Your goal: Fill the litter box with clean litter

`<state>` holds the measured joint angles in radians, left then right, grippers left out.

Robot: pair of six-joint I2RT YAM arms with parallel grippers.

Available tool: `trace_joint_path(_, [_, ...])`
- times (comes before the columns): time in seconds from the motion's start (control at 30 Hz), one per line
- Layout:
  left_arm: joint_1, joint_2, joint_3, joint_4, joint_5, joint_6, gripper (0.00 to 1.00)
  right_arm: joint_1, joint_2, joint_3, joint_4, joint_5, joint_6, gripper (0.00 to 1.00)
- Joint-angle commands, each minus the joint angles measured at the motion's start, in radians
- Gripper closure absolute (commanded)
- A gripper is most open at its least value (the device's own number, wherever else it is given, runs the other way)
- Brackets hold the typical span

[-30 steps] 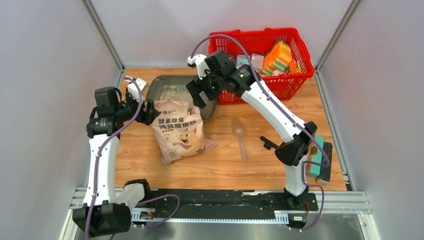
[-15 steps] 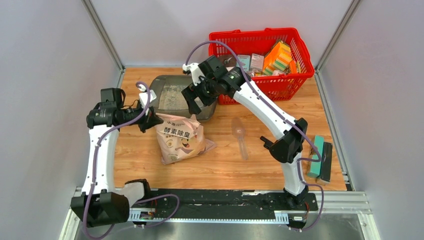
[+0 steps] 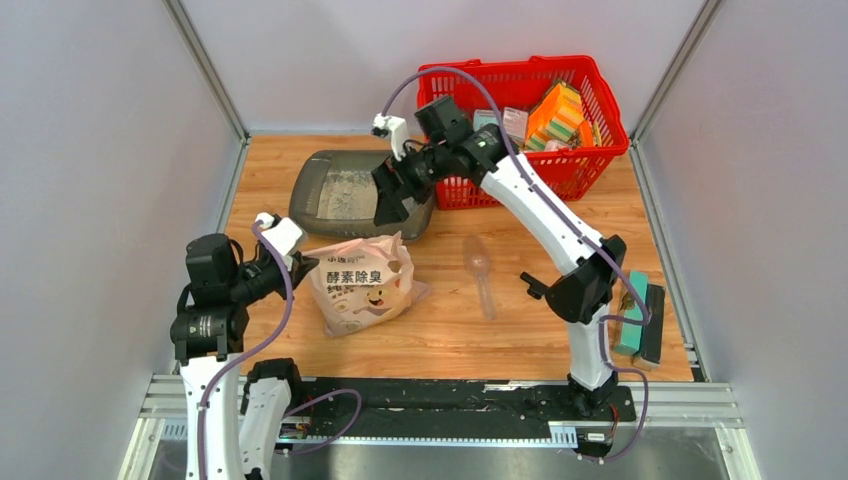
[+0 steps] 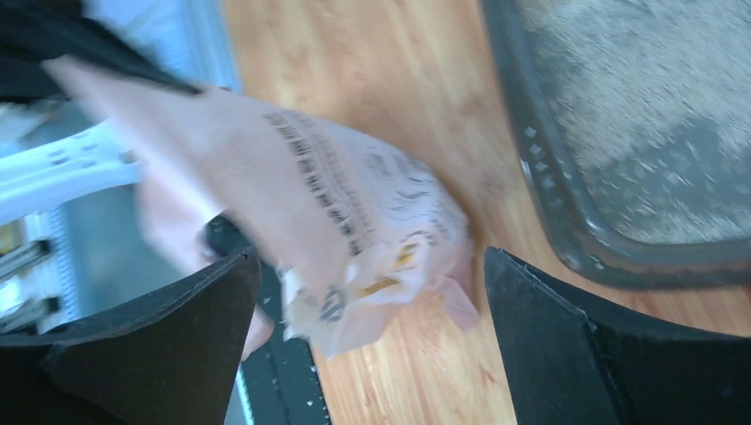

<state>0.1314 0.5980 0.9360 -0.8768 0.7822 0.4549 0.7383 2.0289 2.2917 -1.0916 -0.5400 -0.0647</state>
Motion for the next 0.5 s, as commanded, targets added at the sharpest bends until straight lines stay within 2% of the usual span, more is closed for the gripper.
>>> trace_joint_path(0.0, [0.001,-0.015,-0.017,0.171,-0.02,-0.131,1.0,-0.074,-0.15,-0.079,0.193,-0.49,-0.055,0.0])
trace_joint_path(0.1, [0.001,-0.027,-0.019,0.185,-0.035,-0.145,1.0,-0.07,-0.213,-0.21,0.286,-0.552,-0.065,0.0])
trace_joint_path(0.2, [0.001,-0.04,-0.017,0.197,-0.032,-0.162,1.0,-0.03,-0.216,-0.251,0.272,-0.448,-0.153,0.0])
trace_joint_path(0.33, [0.001,-0.043,-0.016,0.203,-0.026,-0.183,1.0,0.007,-0.161,-0.226,0.277,-0.332,-0.19,0.0])
trace_joint_path(0.47, [-0.001,-0.046,-0.012,0.206,-0.026,-0.191,1.0,0.033,-0.081,-0.147,0.285,-0.359,-0.205,0.0])
